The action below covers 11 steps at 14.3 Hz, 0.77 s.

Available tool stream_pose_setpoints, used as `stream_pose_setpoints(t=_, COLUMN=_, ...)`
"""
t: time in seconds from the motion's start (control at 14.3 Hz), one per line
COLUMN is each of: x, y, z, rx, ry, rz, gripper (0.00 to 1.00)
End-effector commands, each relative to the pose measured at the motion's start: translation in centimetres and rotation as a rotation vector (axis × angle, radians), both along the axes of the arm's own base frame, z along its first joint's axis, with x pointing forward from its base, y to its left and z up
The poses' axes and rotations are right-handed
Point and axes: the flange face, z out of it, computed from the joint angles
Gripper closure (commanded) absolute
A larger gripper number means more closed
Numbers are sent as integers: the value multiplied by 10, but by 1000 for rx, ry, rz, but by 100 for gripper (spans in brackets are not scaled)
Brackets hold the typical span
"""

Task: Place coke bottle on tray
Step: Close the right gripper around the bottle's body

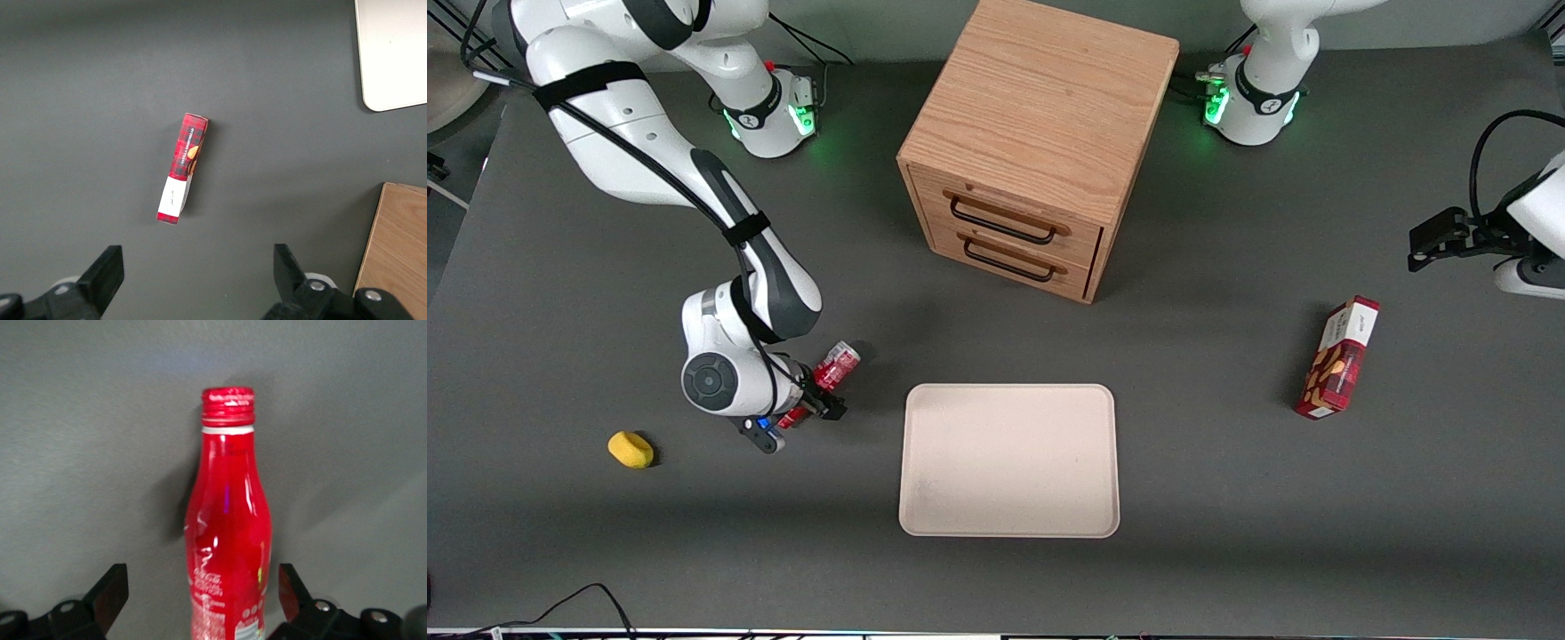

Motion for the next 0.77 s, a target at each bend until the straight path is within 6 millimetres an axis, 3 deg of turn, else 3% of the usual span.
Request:
stream_pose_setpoints(t=0.0, x=-12, y=-4, z=2, rx=-22, ry=-16, rz=-16, gripper=0)
stream_pose_setpoints(t=0.35, x=-21, y=-8, z=-12, rx=-36, ry=-33, rz=5, gripper=4)
stream_pose_setpoints(t=0.42, x=-21, y=-8, z=-12, rx=-36, ry=-33, rz=5, gripper=21)
stream_pose_setpoints(t=0.56, x=-20, y=-7, z=-9, rx=-37, ry=-41, rz=21, gripper=85)
stream_pose_setpoints(t=0.63, x=-20, y=-7, z=-7, rx=-37, ry=-42, rz=22, gripper=100)
stream_pose_setpoints(t=0.7, x=-19, y=-7, z=-5, rx=-37, ry=-44, rz=25, gripper=100)
